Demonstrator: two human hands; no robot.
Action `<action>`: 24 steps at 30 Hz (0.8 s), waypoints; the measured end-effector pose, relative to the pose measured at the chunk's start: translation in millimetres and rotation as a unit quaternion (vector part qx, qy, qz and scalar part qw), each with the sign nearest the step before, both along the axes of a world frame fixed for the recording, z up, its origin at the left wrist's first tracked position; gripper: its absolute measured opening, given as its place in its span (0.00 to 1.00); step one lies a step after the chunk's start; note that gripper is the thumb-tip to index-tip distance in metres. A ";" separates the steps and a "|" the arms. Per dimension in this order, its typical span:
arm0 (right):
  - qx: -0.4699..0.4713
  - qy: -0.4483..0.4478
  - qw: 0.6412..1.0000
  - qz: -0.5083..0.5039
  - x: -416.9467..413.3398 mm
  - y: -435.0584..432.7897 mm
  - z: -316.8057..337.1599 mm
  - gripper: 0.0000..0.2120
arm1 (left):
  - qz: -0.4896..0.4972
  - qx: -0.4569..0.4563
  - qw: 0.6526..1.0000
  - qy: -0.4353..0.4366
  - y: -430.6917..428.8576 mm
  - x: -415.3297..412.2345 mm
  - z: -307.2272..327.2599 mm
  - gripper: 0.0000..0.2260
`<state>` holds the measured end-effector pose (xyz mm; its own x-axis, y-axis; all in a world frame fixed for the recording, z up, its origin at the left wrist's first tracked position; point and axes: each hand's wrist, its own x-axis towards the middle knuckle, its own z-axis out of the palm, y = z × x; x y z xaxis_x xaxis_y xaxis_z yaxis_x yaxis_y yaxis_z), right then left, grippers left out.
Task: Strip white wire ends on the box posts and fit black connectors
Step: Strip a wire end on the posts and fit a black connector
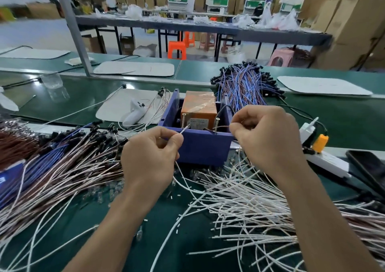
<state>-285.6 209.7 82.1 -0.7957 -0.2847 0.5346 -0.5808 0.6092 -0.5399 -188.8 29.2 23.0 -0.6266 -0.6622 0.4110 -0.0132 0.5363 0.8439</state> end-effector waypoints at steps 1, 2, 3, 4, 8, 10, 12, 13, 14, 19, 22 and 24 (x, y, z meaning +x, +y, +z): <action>0.001 -0.004 1.000 0.005 -1.9 -0.9 -0.4 0.06 | 0.016 -0.021 1.000 0.000 2.3 -2.8 0.6 0.07; 0.003 -0.009 1.000 0.012 -3.7 -1.8 -1.6 0.06 | 0.030 -0.031 0.999 0.004 4.1 -5.5 0.8 0.07; 0.005 -0.014 1.000 0.018 -5.4 -2.5 -3.3 0.06 | 0.039 -0.037 0.999 0.011 5.4 -7.6 1.2 0.07; 0.005 -0.018 1.000 0.023 -7.3 -2.6 -5.3 0.06 | 0.042 -0.045 0.998 0.019 6.2 -8.8 1.0 0.07; -0.001 -0.027 0.999 0.026 -16.1 -0.4 -11.0 0.06 | 0.048 -0.058 0.996 0.049 3.0 -7.6 -4.2 0.03; -0.004 -0.035 0.999 0.033 -18.7 -0.3 -13.0 0.06 | 0.040 -0.039 0.996 0.065 0.1 -6.6 -7.4 0.05; -0.003 -0.047 0.998 0.039 -20.1 -1.2 -14.8 0.05 | 0.028 -0.032 0.996 0.076 -2.3 -6.3 -8.9 0.02; -0.001 -0.052 0.998 0.040 -20.4 -1.7 -15.7 0.05 | 0.027 -0.035 0.996 0.079 -3.2 -5.8 -9.1 0.02; 0.000 -0.055 0.998 0.039 -20.6 -2.1 -16.4 0.04 | 0.028 -0.037 0.996 0.080 -4.5 -5.7 -9.9 0.02; -0.001 -0.040 0.999 0.018 -18.1 -4.0 -18.5 0.06 | 0.040 -0.013 0.998 0.053 -10.8 -5.4 -13.7 0.07; 0.004 -0.033 0.999 0.009 -17.6 -5.7 -19.3 0.07 | 0.040 0.006 0.998 0.037 -16.2 -6.1 -15.7 0.06; 0.004 -0.030 1.000 0.006 -17.8 -6.8 -19.8 0.07 | 0.035 0.009 0.999 0.036 -17.2 -6.4 -16.0 0.05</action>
<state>-303.4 202.9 62.3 -0.8231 -0.2985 0.4832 -0.5545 0.6064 -0.5699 -195.2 12.0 6.9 -0.5477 -0.7110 0.4410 0.0097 0.5217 0.8531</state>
